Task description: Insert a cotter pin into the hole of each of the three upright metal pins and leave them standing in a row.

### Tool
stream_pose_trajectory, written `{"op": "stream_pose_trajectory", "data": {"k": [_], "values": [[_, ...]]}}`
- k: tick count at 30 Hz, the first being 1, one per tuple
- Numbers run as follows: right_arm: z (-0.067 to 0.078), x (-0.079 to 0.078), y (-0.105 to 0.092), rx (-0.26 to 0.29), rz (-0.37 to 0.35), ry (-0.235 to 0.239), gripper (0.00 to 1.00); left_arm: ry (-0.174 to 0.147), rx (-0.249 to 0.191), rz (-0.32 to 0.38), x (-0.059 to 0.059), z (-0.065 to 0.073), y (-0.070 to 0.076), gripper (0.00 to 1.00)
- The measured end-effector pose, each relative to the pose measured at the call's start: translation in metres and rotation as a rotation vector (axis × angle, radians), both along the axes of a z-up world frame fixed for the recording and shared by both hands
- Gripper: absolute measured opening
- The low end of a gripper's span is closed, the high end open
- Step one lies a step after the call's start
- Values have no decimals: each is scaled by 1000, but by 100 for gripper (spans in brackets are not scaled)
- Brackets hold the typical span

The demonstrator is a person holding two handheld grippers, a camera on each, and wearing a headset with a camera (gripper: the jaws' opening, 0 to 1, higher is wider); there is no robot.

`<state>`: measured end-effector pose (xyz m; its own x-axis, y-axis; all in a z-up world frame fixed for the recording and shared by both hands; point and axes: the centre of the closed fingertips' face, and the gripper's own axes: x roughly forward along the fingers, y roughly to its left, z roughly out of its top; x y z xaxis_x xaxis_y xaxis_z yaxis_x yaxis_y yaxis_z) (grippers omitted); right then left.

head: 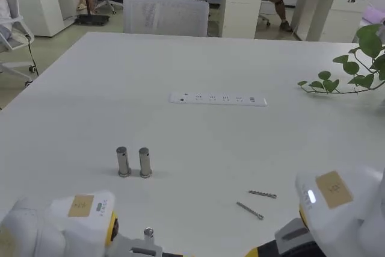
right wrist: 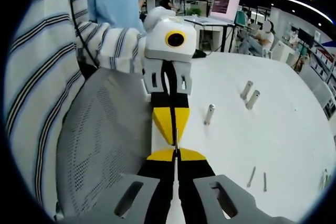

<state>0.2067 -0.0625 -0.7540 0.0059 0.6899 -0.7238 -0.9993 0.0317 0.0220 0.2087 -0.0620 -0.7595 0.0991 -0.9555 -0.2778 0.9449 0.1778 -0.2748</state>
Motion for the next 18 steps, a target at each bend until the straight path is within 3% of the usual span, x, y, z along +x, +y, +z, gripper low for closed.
{"op": "stream_pose_trajectory", "data": {"k": [1,3,5,18], "values": [[0,0,0,-1,1,-1,1,-5,-5,0,0,0,-1,0],[-1,1,0,-7,5,-5,1,43,-44,22,0,4,-2,0],[-3,0,0,-10,6,-5,1,17,-30,20,1,2,-1,0],[-7,2,-1,-32,7,8,1,49,0,57,5,-1,7,1]]}}
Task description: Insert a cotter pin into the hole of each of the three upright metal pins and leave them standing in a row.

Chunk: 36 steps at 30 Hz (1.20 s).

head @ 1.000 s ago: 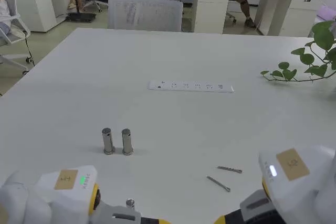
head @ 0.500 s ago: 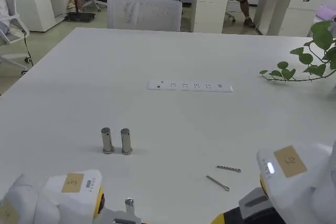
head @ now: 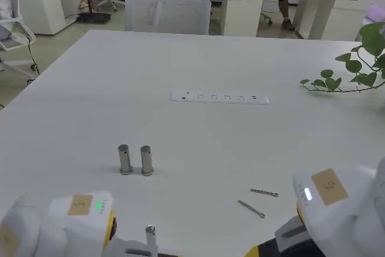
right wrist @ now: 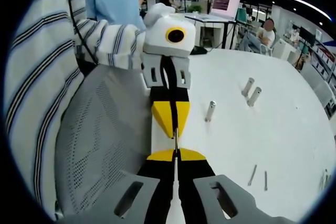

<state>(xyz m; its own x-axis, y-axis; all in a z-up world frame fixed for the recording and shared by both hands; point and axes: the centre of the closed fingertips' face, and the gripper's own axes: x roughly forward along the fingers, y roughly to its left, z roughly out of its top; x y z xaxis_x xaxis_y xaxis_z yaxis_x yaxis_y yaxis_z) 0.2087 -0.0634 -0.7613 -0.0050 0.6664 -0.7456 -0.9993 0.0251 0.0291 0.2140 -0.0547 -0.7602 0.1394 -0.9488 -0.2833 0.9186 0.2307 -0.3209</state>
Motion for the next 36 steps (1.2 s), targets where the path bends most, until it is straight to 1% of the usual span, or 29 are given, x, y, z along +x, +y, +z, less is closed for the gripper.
{"op": "stream_pose_trajectory", "data": {"k": [6,8,11,15,18,21,25,29,31,36], "values": [[-3,2,-2,-30,9,4,1,5,14,35,2,-1,10,5],[-4,3,-2,-44,14,1,1,5,27,50,3,-4,15,8],[-5,5,-2,-60,20,-2,1,17,44,70,4,-8,22,11],[-4,8,-1,-70,23,-3,1,20,53,102,7,-11,31,16],[-5,10,0,-76,24,-2,1,34,69,129,10,-16,40,19],[-6,12,1,-80,24,-1,1,39,88,151,12,-22,48,21],[-6,15,4,-74,21,2,1,45,90,185,17,-25,57,23],[-6,20,7,-69,15,0,1,49,104,212,22,-30,63,23],[-7,23,9,-67,12,2,1,58,107,223,23,-31,66,24],[-8,28,13,-62,5,2,1,65,113,262,29,-36,74,24]]}}
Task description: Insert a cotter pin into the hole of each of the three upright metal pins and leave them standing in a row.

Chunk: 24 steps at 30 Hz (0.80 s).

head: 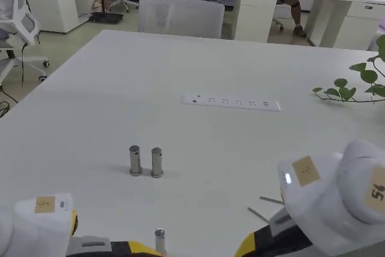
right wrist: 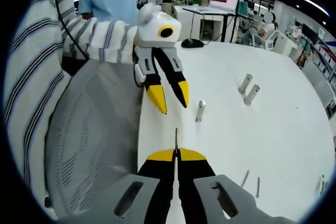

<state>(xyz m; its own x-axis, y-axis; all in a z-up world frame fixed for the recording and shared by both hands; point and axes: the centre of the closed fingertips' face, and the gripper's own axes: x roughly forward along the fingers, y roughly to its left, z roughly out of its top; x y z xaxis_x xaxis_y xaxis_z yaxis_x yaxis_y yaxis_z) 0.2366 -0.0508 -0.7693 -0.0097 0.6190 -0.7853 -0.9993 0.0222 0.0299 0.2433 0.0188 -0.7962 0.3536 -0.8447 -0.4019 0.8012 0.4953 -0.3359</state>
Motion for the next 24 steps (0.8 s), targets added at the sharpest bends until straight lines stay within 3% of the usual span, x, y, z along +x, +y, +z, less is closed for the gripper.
{"op": "stream_pose_trajectory", "data": {"k": [14,24], "values": [[-10,10,11,6,-18,14,1,24,30,39,10,-15,12,31],[-21,17,19,-16,3,32,1,21,48,68,20,-23,19,31]]}}
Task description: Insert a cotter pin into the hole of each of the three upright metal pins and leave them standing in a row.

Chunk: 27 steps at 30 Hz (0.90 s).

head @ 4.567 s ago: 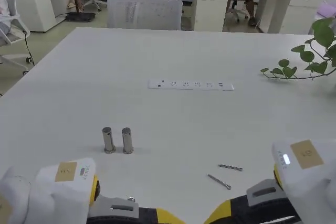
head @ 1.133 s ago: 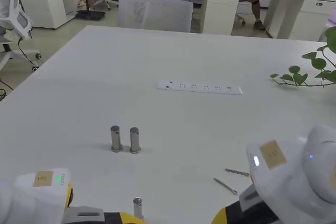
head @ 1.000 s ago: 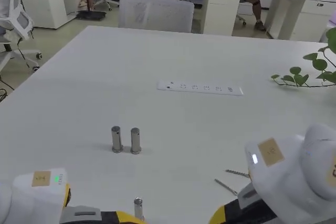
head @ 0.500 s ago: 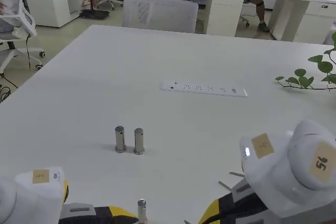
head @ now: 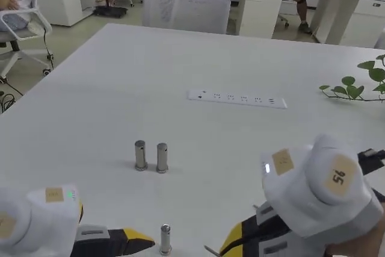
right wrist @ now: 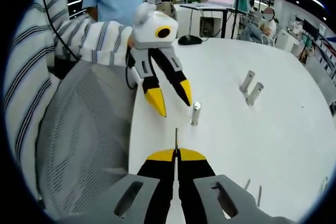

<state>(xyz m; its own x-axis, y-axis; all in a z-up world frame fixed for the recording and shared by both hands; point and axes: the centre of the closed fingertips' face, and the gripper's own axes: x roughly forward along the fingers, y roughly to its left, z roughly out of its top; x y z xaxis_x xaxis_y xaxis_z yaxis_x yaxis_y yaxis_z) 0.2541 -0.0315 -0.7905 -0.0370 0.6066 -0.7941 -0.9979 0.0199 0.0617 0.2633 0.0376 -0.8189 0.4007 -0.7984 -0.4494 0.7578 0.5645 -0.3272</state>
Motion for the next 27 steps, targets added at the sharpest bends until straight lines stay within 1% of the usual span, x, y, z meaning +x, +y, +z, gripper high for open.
{"op": "stream_pose_trajectory", "data": {"k": [8,9,11,13,15,17,21,27], "values": [[-10,5,6,-21,14,18,1,-9,17,13,8,-6,3,30],[-11,5,6,-23,15,21,1,-16,23,11,9,-6,3,30],[-14,6,8,-28,17,27,1,-19,21,9,11,-6,2,29],[-16,6,9,-32,16,30,1,-30,19,7,13,-6,1,29],[-17,7,10,-35,13,36,1,-30,24,2,14,-7,0,28],[-18,7,11,-37,10,41,1,-38,33,-8,16,-8,-1,28],[-21,8,12,-47,3,48,1,-43,29,-20,18,-9,-3,26],[-23,11,17,-62,-4,55,1,-54,38,-39,20,-14,-5,24]]}}
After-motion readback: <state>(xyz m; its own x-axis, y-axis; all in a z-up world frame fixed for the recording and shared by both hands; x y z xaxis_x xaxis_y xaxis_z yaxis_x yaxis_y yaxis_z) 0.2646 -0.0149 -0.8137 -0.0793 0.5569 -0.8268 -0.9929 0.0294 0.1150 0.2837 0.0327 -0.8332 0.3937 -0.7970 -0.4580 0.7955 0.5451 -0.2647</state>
